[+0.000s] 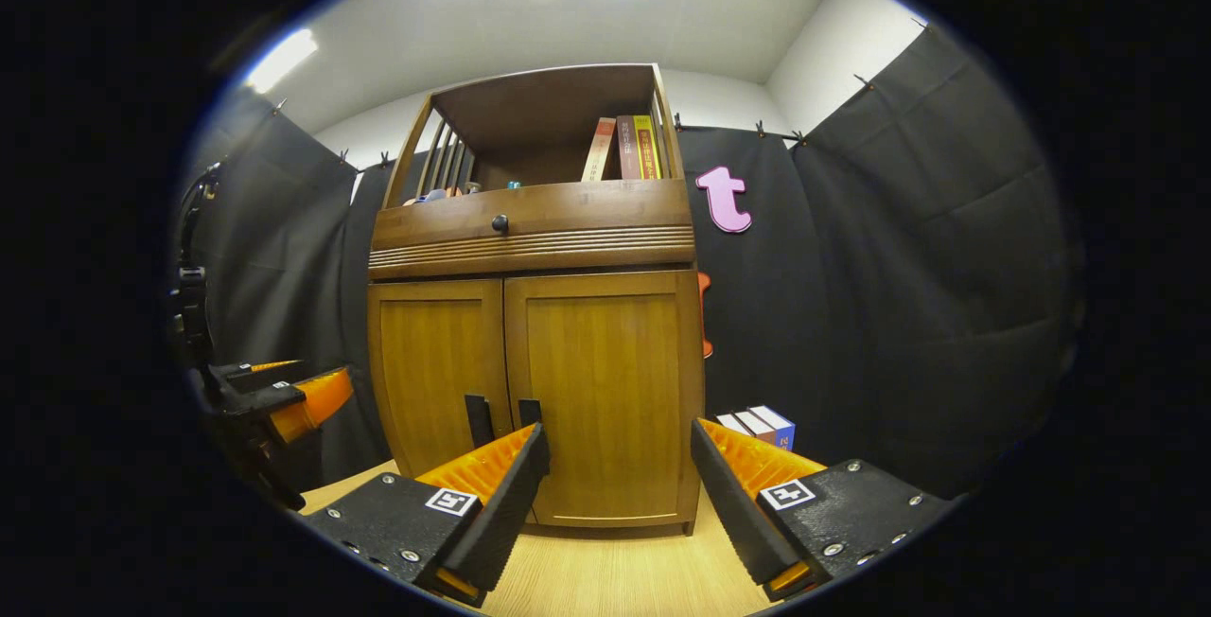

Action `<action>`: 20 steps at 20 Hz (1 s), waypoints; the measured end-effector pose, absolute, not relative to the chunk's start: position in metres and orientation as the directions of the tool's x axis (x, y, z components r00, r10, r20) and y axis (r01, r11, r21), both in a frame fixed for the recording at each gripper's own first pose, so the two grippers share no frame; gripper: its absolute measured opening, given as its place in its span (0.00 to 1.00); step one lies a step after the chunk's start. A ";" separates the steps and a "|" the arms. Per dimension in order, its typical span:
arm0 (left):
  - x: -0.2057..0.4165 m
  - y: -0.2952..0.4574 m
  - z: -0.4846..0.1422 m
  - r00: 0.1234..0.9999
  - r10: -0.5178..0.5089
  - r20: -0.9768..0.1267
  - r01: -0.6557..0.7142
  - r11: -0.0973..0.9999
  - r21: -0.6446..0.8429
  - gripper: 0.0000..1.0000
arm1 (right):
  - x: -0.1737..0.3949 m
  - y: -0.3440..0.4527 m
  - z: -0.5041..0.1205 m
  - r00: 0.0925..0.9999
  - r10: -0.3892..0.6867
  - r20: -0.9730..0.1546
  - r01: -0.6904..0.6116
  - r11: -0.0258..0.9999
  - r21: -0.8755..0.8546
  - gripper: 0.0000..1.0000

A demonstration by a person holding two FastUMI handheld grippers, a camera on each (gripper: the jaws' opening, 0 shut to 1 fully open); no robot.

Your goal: Open the right door of the double-door shoe cabinet with the right hand, and open the left door with the left hand.

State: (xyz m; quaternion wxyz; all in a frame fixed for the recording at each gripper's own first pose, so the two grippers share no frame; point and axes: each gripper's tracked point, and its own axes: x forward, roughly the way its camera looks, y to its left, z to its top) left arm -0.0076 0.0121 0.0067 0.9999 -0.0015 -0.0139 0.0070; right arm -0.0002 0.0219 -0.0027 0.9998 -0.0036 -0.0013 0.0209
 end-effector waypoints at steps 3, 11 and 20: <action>-0.007 0.013 0.006 1.000 0.016 0.024 -0.016 1.000 -0.011 0.95 | 0.007 0.034 -0.002 0.997 0.076 0.000 -0.076 0.997 0.003 0.93; -0.013 0.025 -0.001 0.999 0.052 0.012 -0.052 0.999 -0.006 0.95 | 0.078 0.074 -0.001 0.983 0.184 0.027 -0.183 0.982 -0.050 0.93; -0.020 0.045 0.001 0.996 0.091 0.022 -0.091 0.996 -0.008 0.95 | 0.193 0.125 -0.067 0.976 0.215 -0.029 -0.217 0.973 -0.079 0.93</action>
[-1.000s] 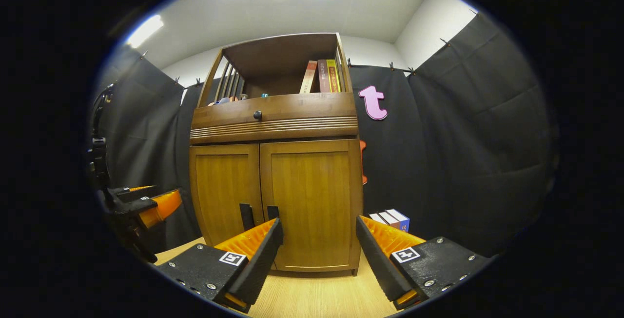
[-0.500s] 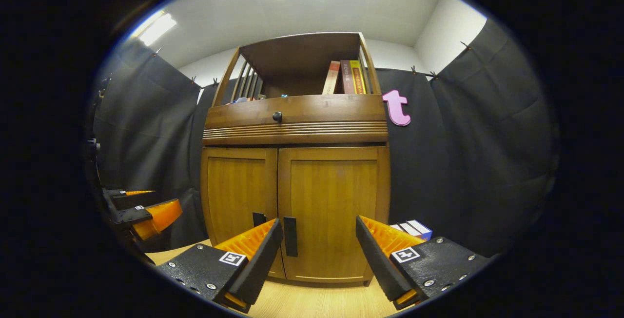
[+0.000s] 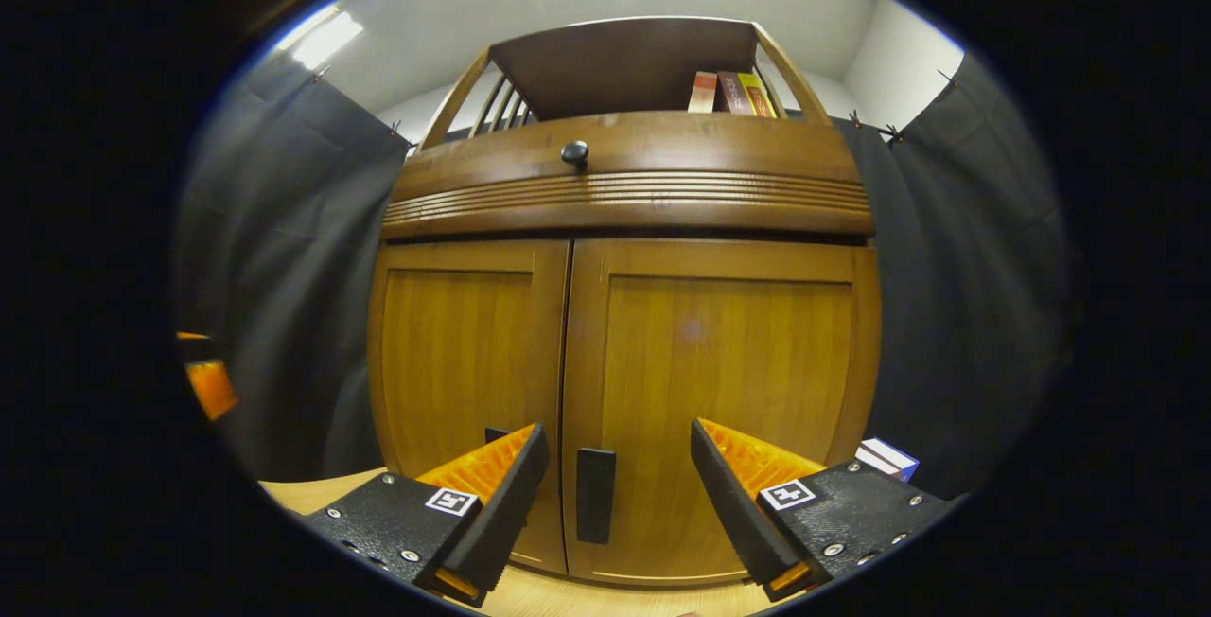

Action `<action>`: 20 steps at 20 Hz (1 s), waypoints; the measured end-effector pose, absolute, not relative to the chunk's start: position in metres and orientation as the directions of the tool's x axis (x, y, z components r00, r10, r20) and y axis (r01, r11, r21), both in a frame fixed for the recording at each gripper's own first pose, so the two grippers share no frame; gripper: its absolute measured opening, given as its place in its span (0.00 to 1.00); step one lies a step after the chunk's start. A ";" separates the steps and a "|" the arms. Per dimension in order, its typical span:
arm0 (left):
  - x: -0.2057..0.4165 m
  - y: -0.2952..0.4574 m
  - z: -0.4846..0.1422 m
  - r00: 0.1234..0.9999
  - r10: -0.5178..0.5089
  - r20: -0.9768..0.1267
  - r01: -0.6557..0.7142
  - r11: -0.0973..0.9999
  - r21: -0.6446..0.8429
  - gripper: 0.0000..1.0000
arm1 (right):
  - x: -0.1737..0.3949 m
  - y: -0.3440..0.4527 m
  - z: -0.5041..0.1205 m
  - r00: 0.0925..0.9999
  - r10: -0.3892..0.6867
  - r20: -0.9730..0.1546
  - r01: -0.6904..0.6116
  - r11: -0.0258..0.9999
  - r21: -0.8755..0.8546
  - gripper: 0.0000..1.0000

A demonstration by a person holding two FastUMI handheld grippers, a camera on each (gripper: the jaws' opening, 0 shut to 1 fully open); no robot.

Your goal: Open the right door of the double-door shoe cabinet with the right hand, and open the left door with the left hand.

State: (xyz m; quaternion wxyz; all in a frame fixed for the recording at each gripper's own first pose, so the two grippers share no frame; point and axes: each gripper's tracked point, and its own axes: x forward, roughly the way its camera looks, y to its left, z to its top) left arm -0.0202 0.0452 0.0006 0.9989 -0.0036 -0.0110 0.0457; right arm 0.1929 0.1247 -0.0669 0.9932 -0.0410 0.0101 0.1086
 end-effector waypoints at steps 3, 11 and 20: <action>-0.021 0.051 -0.001 0.995 0.102 0.021 -0.101 0.995 -0.005 0.95 | 0.215 0.127 -0.093 0.981 0.185 -0.064 -0.190 0.978 -0.084 0.93; -0.018 0.057 -0.002 0.993 0.115 0.022 -0.115 0.993 -0.003 0.95 | 0.243 0.129 -0.131 0.979 0.145 -0.143 -0.154 0.987 -0.054 0.92; -0.013 0.057 0.003 0.993 0.111 0.036 -0.111 0.994 0.006 0.96 | 0.254 0.126 -0.148 0.978 0.110 -0.177 -0.117 0.993 -0.025 0.75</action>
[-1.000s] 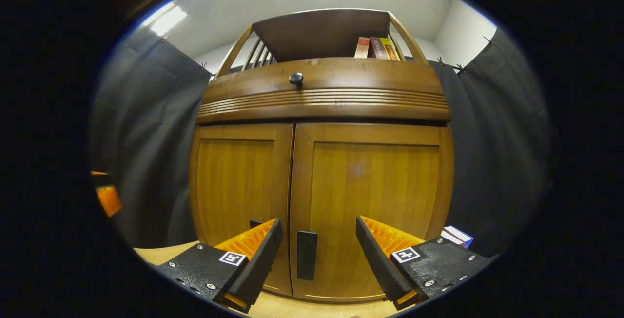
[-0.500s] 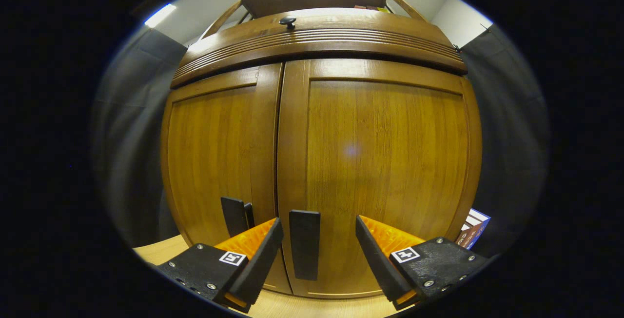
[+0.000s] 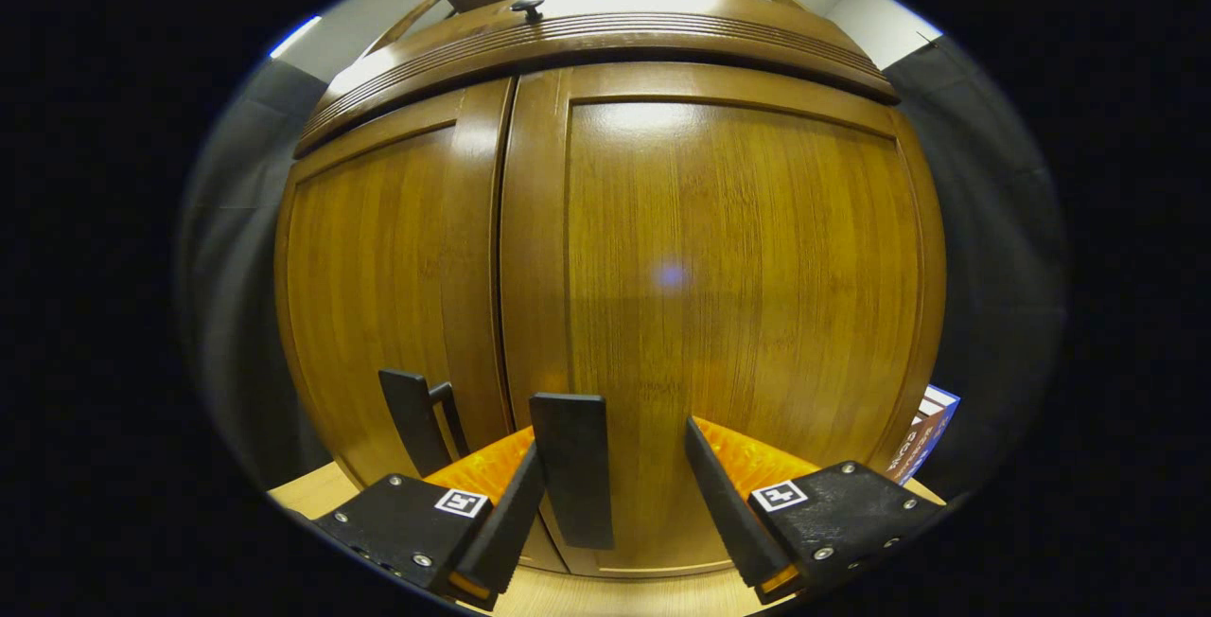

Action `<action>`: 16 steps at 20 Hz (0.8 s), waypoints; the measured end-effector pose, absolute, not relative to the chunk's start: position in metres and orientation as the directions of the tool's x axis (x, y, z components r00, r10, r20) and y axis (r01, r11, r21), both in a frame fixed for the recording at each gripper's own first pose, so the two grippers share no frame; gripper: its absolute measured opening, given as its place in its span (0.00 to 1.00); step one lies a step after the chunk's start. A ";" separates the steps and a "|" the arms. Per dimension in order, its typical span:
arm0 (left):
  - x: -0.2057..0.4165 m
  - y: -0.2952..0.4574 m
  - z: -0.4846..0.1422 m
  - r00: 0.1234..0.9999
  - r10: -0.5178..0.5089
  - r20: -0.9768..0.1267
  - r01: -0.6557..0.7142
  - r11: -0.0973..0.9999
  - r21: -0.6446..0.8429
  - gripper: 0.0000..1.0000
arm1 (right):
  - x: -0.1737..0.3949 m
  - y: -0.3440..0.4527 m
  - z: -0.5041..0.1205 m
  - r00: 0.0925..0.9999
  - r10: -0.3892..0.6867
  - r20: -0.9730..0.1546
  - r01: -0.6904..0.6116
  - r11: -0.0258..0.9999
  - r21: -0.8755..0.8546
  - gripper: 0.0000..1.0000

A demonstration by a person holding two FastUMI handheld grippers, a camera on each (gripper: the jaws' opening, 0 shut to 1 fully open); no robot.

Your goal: Open the right door of the double-door shoe cabinet with the right hand, and open the left door with the left hand.

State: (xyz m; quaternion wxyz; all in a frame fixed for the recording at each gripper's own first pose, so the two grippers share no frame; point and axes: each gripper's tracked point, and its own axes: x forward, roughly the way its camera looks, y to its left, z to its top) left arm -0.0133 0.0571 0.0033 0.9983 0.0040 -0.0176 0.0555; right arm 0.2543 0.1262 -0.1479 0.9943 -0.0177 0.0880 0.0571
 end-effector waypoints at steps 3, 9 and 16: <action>-0.012 0.054 0.002 0.995 0.101 0.028 -0.101 0.995 0.003 0.95 | 0.252 0.139 -0.151 0.976 0.143 -0.167 -0.140 0.990 0.025 0.77; -0.012 0.046 0.001 0.997 0.073 0.001 -0.073 0.997 -0.034 0.96 | 0.252 0.149 -0.153 0.963 0.211 -0.167 -0.212 0.977 0.010 0.29; -0.012 0.039 0.017 0.996 0.081 0.027 -0.081 0.997 0.008 0.96 | 0.248 0.151 -0.144 0.953 0.243 -0.179 -0.249 0.969 -0.007 0.17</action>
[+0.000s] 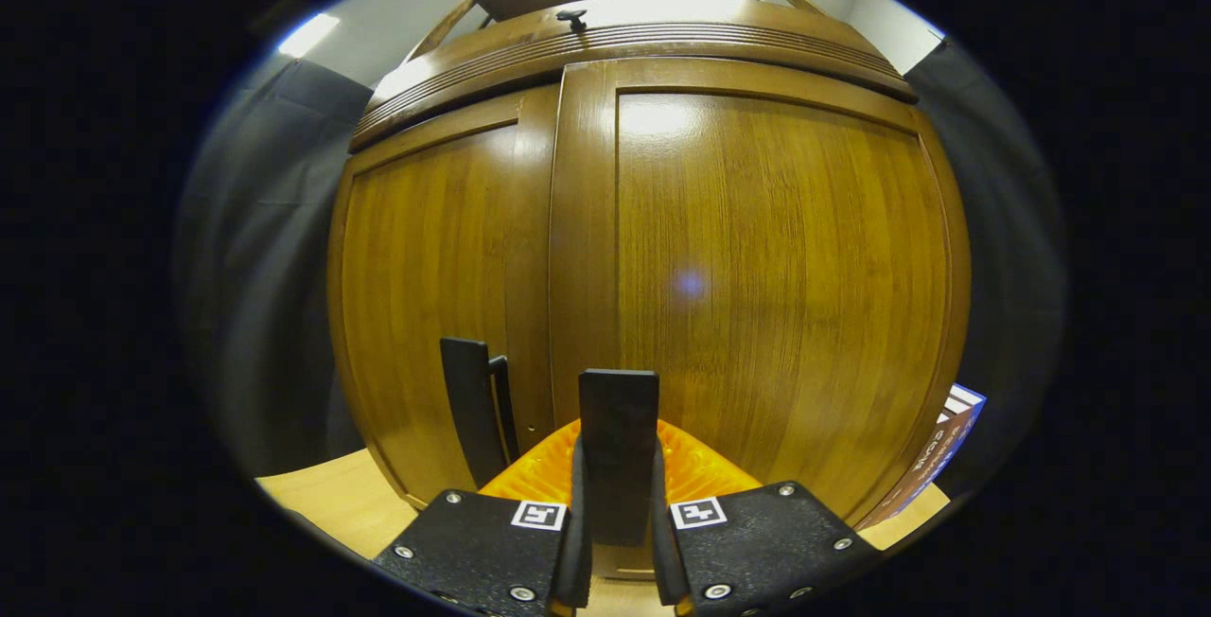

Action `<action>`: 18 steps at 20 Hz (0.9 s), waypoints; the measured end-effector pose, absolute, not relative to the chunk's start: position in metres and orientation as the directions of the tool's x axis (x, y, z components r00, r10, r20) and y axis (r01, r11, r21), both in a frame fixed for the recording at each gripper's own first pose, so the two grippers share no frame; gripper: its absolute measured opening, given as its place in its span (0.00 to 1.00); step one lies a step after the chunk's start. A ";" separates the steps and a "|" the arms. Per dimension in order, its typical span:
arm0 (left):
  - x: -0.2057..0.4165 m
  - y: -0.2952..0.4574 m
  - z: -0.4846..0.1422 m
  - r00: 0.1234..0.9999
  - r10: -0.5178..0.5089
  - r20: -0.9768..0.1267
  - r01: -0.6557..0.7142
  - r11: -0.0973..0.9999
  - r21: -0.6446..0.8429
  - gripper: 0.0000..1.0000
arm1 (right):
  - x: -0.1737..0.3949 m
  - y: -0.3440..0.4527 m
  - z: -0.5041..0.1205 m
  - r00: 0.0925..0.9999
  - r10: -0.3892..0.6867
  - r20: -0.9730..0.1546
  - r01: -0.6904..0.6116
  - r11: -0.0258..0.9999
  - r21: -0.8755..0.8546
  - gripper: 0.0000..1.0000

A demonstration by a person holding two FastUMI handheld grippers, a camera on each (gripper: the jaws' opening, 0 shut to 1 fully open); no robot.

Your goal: Open the right door of the double-door shoe cabinet with the right hand, and open the left door with the left hand.

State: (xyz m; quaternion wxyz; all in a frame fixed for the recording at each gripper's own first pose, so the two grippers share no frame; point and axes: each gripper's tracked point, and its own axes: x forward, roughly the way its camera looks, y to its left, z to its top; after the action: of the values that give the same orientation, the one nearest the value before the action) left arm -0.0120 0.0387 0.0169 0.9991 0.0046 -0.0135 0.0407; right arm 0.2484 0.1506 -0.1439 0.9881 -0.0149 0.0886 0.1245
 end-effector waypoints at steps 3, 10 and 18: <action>-0.015 0.032 0.015 0.997 0.072 0.018 -0.072 0.997 -0.006 0.95 | 0.237 0.150 -0.140 0.950 0.262 -0.171 -0.265 0.964 0.008 0.26; -0.017 0.024 0.015 0.997 0.071 0.015 -0.071 0.997 -0.004 0.95 | 0.208 0.141 -0.130 0.945 0.283 -0.165 -0.282 0.959 0.031 0.26; -0.019 0.015 0.009 0.998 0.070 0.007 -0.070 0.998 -0.010 0.95 | 0.167 0.110 -0.124 0.943 0.286 -0.173 -0.283 0.958 0.038 0.26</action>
State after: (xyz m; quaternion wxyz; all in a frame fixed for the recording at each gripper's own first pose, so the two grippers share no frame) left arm -0.0191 0.0147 0.0093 0.9994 -0.0051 -0.0037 0.0349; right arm 0.1668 0.1096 -0.1244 0.9855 0.0064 0.0887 0.1444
